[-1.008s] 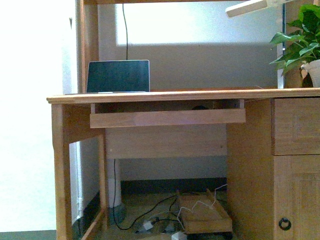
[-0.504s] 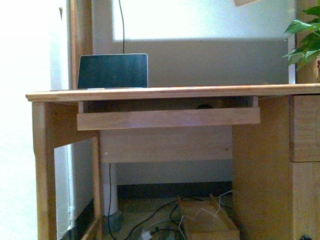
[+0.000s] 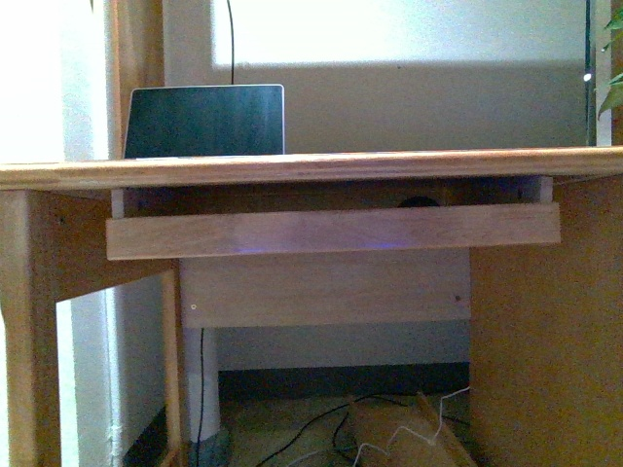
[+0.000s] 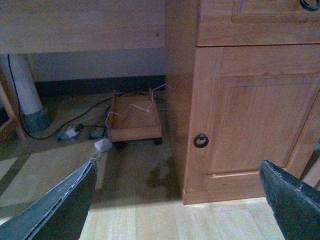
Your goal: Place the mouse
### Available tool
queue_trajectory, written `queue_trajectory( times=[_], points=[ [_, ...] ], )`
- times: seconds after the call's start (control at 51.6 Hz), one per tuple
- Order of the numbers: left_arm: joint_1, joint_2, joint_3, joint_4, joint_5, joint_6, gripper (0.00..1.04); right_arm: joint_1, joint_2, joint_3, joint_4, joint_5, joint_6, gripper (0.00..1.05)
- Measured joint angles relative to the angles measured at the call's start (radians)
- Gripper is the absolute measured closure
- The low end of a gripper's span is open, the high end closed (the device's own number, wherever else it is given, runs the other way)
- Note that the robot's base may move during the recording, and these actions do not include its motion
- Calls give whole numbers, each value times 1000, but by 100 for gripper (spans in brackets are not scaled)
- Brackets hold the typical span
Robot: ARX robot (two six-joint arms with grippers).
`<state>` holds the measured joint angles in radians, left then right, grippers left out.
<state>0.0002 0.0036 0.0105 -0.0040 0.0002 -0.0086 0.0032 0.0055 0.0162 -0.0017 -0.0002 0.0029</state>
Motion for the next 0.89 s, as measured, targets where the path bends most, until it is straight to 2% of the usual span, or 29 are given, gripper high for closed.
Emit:
queue_trajectory(
  times=[0.698, 0.736, 0.814, 0.891],
  points=[
    [0, -1, 0, 0, 0, 0, 8, 0, 0, 0, 0, 0, 0, 7],
    [3, 22, 21, -62, 45, -37, 8, 0, 0, 0, 0, 0, 0, 7],
    [-11, 91, 56, -150, 61, -102, 8, 0, 0, 0, 0, 0, 0, 7],
    [-34, 189, 58, -135, 88, -124, 8, 0, 0, 0, 0, 0, 0, 7]
  ],
)
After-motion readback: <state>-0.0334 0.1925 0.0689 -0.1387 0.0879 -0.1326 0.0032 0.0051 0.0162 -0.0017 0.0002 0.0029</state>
